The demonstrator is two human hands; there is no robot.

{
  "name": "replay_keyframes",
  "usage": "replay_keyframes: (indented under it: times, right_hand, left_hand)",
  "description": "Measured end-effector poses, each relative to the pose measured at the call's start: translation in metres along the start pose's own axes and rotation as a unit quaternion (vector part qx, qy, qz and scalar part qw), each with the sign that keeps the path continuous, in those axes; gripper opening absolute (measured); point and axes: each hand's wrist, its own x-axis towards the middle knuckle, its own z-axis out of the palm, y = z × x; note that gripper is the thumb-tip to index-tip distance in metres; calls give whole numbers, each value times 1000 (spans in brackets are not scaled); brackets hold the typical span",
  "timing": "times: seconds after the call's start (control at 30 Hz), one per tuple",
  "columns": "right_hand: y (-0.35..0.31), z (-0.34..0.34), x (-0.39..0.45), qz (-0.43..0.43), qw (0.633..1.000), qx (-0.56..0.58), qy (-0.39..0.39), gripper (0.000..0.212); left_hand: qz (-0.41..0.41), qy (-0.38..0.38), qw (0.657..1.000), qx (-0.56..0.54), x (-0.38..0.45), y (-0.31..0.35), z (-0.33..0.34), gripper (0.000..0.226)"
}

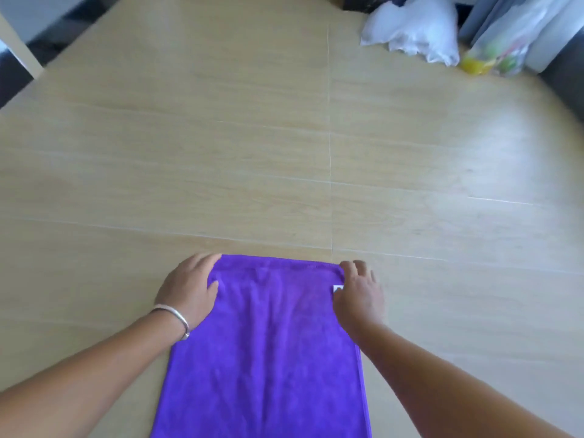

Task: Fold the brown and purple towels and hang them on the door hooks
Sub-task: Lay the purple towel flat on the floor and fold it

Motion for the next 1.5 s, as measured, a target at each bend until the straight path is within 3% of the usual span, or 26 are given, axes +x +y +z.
replay_keyframes:
  times: [0.1,0.2,0.33,0.6,0.83,1.0,1.1,1.2,1.4,1.5]
  right_hand:
    - [13,40,-33,-185,981,-49,-14,41]
    - [35,63,-80,-291,949,-98,-73,45]
    - [58,77,-100,-317,933,-144,-93,60]
    - [18,70,-29,-258,950,-164,-67,60]
    - [63,78,-92,-407,897,-152,-77,74]
    - [94,78,-90,-474,863,-161,-63,82]
    - [98,75,-85,-476,858,-180,-70,61]
    - [90,55,-92,-418,884,-196,-80,53]
    - [54,-50,-121,-327,916,-215,-92,53]
    - [41,-117,-131,-298,922,-226,-94,55]
  left_hand:
    - [96,-9,994,57,-60,1,55,52]
    - [82,-72,989,95,-109,-2,80,65]
    - [63,-99,985,128,-112,-7,81,70]
    - [24,-98,979,176,-34,-16,67,68]
    - [181,-126,961,169,-125,-10,65,72]
    - [198,-156,949,190,-161,-29,64,86]
    - [193,-180,944,197,-154,-37,60,69]
    - [137,-219,944,205,-142,-38,36,66]
    - [53,-296,910,285,-137,7,-55,63]
    - [57,-281,916,280,-140,33,-115,65]
